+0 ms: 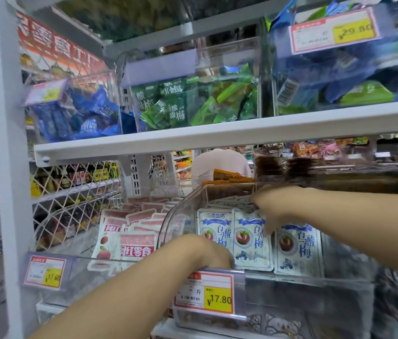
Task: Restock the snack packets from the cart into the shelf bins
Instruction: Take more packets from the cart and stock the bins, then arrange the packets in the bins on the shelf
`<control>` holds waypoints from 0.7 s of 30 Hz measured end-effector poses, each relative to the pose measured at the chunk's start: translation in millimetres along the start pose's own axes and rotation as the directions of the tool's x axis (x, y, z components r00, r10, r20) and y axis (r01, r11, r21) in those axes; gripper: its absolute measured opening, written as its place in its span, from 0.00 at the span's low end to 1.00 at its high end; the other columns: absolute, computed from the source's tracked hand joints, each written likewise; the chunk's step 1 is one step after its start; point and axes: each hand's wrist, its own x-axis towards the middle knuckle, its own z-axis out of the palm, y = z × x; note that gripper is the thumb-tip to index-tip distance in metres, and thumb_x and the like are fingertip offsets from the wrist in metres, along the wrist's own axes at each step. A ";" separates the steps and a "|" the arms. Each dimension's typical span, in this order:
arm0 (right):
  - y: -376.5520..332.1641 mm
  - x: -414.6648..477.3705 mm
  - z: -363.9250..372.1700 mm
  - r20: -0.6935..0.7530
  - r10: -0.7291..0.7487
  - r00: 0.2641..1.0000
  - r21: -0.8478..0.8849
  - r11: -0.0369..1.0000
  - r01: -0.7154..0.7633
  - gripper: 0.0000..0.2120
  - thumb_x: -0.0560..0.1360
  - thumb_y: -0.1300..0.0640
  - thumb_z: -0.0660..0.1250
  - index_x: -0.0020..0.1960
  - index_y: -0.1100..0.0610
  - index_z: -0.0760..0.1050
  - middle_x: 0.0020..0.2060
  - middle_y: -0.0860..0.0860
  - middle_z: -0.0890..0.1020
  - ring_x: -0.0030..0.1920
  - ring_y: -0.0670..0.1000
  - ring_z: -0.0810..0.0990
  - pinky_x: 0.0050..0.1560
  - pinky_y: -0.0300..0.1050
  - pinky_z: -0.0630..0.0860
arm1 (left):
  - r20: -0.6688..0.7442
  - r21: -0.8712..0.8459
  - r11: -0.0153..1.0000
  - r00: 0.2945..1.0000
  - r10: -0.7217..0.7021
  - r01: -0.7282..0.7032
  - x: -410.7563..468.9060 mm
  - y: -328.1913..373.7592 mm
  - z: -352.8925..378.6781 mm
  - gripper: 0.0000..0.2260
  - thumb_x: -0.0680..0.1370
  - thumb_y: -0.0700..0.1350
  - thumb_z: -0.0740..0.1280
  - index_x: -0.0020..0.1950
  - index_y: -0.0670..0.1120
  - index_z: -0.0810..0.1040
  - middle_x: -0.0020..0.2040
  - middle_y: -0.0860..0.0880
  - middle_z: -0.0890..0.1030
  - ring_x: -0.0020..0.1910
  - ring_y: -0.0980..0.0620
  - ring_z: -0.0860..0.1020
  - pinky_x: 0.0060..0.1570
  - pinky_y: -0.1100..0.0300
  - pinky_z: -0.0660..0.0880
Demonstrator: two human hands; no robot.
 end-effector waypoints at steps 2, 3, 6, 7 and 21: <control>4.7 2.7 1.0 -0.028 0.001 1.000 0.081 0.997 0.001 0.30 0.70 0.43 0.77 0.65 0.58 0.76 0.58 0.53 0.81 0.55 0.55 0.81 0.56 0.50 0.80 | -0.023 0.028 0.997 0.998 0.066 -0.065 0.8 -0.2 -1.6 0.24 0.85 0.51 0.60 0.80 0.46 0.63 0.79 0.46 0.65 0.76 0.43 0.65 0.72 0.49 0.64; 6.2 3.0 2.4 -0.038 0.002 0.999 0.087 0.996 0.001 0.30 0.70 0.43 0.76 0.65 0.58 0.75 0.58 0.53 0.82 0.55 0.55 0.81 0.57 0.51 0.80 | -0.058 0.031 0.997 0.996 0.065 -0.064 -3.1 0.7 -1.7 0.25 0.84 0.52 0.60 0.80 0.46 0.62 0.79 0.46 0.65 0.77 0.44 0.65 0.72 0.49 0.63; 4.1 5.5 2.9 -0.055 -0.012 0.998 0.105 0.994 0.018 0.29 0.71 0.43 0.75 0.65 0.58 0.75 0.57 0.53 0.83 0.54 0.55 0.82 0.56 0.51 0.81 | -0.109 -0.025 0.997 0.991 0.075 -0.078 -3.7 -1.3 -0.7 0.27 0.84 0.56 0.59 0.81 0.49 0.60 0.81 0.49 0.62 0.79 0.45 0.61 0.77 0.47 0.59; 3.5 5.0 2.2 -0.079 -0.019 0.997 0.118 0.993 0.028 0.27 0.72 0.44 0.75 0.65 0.57 0.75 0.56 0.53 0.83 0.53 0.54 0.82 0.54 0.51 0.81 | -0.126 -0.021 0.996 0.989 0.078 -0.081 -4.8 -2.6 -1.8 0.27 0.84 0.57 0.59 0.81 0.50 0.60 0.81 0.50 0.61 0.79 0.46 0.61 0.77 0.47 0.58; -28.0 -76.8 -14.3 -0.516 -0.081 0.853 0.211 0.953 0.218 0.11 0.74 0.42 0.68 0.54 0.44 0.75 0.45 0.41 0.81 0.42 0.37 0.79 0.41 0.44 0.76 | -0.715 -0.367 0.841 0.699 0.018 -0.397 -76.4 -11.7 3.9 0.13 0.82 0.48 0.66 0.66 0.52 0.79 0.55 0.56 0.83 0.50 0.57 0.81 0.55 0.61 0.76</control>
